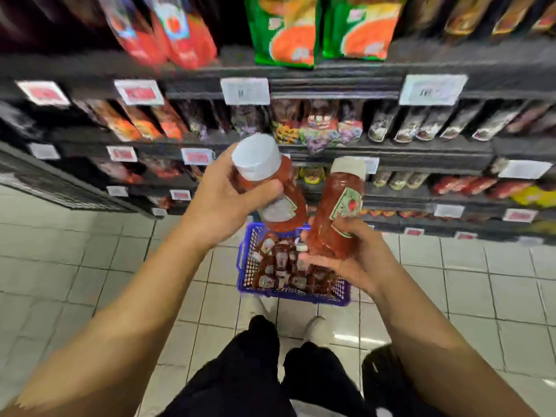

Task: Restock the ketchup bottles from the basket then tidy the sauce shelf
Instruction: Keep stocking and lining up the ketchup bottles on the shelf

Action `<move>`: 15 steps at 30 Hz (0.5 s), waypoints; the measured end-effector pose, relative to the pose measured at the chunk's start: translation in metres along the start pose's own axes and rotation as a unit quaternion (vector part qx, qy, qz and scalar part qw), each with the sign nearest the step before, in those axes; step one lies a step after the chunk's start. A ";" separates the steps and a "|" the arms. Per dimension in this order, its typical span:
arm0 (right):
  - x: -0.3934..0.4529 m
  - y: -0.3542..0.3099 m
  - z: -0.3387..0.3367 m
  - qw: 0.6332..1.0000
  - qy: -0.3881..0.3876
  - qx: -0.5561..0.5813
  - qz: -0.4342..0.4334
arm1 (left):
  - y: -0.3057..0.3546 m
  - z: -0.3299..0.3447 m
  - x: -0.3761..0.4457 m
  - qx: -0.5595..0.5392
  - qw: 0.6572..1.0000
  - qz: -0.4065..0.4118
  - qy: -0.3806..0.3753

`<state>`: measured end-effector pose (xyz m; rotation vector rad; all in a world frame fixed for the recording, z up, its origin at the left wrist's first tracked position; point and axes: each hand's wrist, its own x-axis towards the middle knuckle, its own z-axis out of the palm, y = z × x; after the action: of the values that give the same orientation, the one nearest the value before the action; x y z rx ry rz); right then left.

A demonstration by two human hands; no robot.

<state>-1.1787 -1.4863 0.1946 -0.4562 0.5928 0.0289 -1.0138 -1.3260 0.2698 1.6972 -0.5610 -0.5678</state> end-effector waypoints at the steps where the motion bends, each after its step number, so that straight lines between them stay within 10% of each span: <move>1: -0.007 -0.011 0.013 1.000 -0.016 -0.025 -0.008 | 0.017 -0.003 0.000 -0.005 1.000 0.011 0.010; 15: -0.077 -0.134 0.199 0.872 -0.101 -0.429 -0.215 | 0.199 -0.095 0.081 -0.165 0.966 0.137 0.146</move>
<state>-1.1159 -1.5147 0.4373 -1.4305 0.2286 -0.0903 -0.9034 -1.3441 0.4759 1.3278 -0.4493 -0.1919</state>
